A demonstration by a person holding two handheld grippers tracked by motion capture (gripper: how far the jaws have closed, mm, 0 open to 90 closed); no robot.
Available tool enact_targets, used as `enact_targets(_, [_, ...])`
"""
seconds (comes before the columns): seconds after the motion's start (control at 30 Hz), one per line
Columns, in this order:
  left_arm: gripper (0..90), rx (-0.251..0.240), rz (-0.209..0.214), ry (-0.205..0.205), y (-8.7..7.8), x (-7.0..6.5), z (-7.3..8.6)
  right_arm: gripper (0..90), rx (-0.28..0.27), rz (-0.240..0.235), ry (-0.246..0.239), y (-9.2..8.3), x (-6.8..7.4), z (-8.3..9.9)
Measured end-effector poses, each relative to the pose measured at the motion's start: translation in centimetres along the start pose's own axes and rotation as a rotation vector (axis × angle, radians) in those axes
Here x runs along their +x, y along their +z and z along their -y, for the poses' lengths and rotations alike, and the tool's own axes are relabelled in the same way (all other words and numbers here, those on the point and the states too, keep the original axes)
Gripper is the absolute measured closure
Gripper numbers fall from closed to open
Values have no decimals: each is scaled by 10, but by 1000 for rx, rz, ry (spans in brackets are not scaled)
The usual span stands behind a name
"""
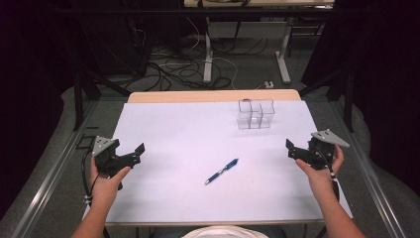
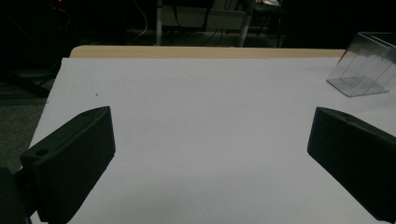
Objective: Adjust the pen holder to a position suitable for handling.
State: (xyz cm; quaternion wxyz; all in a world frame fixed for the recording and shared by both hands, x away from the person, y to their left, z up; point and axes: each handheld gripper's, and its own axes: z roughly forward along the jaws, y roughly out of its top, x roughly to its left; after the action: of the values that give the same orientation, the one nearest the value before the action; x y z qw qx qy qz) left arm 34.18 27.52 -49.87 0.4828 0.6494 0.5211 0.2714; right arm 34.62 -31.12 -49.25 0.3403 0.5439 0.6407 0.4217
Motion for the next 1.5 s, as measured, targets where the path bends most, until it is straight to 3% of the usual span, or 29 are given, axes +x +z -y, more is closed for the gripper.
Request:
enact_targets(0.1, [17, 8, 2, -1, 3, 0, 1, 60, 20, 4, -11, 2, 0, 0])
enact_targets(0.2, [23, 16, 5, 7, 4, -2, 0, 132, 11, 5, -31, 7, 1, -3])
enact_targets(0.4, [45, 23, 19, 18, 6, -8, 1, 207, 32, -37, -30, 12, 1, -8])
enact_targets(0.5, [55, 23, 27, 25, 5, -9, 2, 236, 28, -36, -37, 14, -1, -10])
enact_targets(0.8, [81, 22, -5, 28, 3, -9, 2, 350, 12, -73, -51, 25, -2, -24])
enact_targets(0.87, [86, 25, -22, 27, 3, -9, 1, 376, 19, -68, -75, 30, 1, -32])
enact_targets(1.23, [112, 59, -43, 29, 4, -8, 3, 382, 77, -70, -101, 53, -2, -57])
enact_targets(1.33, [106, 92, -48, 43, 6, -6, 6, 430, 55, -81, -87, 58, -6, -61])
enact_targets(1.5, [89, 99, -40, 40, 7, -6, 7, 534, 59, -94, -88, 66, -11, -70])
